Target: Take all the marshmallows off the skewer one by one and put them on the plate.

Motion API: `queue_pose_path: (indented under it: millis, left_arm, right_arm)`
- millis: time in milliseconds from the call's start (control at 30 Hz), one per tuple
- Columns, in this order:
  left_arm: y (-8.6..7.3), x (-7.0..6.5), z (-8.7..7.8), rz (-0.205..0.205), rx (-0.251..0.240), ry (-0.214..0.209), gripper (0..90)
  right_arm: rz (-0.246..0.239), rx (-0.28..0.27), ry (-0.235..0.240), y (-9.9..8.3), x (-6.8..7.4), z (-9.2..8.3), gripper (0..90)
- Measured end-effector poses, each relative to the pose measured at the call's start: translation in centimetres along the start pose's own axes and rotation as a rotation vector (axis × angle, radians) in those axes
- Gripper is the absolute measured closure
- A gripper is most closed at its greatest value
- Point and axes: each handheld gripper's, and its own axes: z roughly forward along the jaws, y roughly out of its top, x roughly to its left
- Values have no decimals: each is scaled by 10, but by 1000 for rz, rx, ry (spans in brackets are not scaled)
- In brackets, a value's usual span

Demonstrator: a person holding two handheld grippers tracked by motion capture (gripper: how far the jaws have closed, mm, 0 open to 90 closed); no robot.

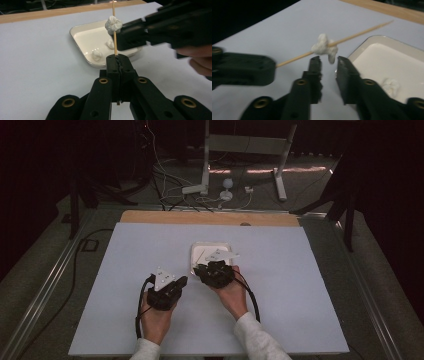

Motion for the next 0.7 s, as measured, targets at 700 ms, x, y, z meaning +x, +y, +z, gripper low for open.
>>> queue_pose_path:
  millis: [700]
  left_arm:
    - [-5,-1,0,25,-68,-31,900]
  right_arm:
    - [338,-74,286,-6,-12,-8,767]
